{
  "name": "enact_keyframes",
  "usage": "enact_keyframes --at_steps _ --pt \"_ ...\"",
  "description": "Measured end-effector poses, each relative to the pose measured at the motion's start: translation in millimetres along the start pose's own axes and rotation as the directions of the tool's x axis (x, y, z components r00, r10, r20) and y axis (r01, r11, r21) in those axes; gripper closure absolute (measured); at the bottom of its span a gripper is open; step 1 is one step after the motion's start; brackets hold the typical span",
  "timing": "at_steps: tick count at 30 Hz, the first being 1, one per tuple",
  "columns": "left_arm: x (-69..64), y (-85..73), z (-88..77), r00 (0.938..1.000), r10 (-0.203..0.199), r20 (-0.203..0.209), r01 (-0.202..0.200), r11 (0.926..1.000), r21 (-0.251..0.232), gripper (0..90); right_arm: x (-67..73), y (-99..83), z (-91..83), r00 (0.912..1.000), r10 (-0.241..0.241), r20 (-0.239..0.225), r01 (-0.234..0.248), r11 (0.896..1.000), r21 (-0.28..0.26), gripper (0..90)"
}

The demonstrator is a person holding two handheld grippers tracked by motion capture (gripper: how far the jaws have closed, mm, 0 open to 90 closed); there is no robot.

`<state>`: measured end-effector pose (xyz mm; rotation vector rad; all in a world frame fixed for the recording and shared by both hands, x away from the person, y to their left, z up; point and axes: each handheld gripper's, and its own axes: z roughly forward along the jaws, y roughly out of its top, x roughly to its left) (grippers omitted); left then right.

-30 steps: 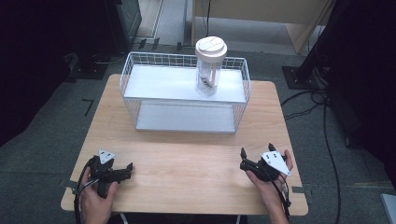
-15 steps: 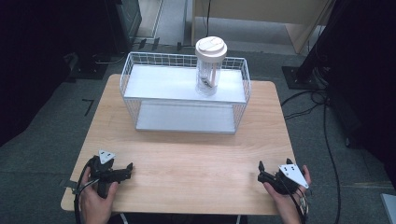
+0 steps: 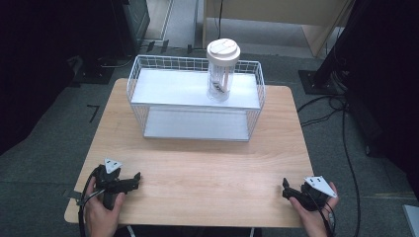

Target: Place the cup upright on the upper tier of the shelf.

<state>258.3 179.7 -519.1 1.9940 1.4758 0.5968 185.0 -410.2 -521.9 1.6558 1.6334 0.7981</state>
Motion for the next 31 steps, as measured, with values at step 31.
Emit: enact_keyframes --at_steps 31 --pt "0.1 0.1 0.0 1.0000 0.001 0.000 -0.001 1.0000 0.000 0.0 -9.5 -1.9 5.7 0.9914 -0.012 -0.130 0.031 0.989 0.146 0.6"
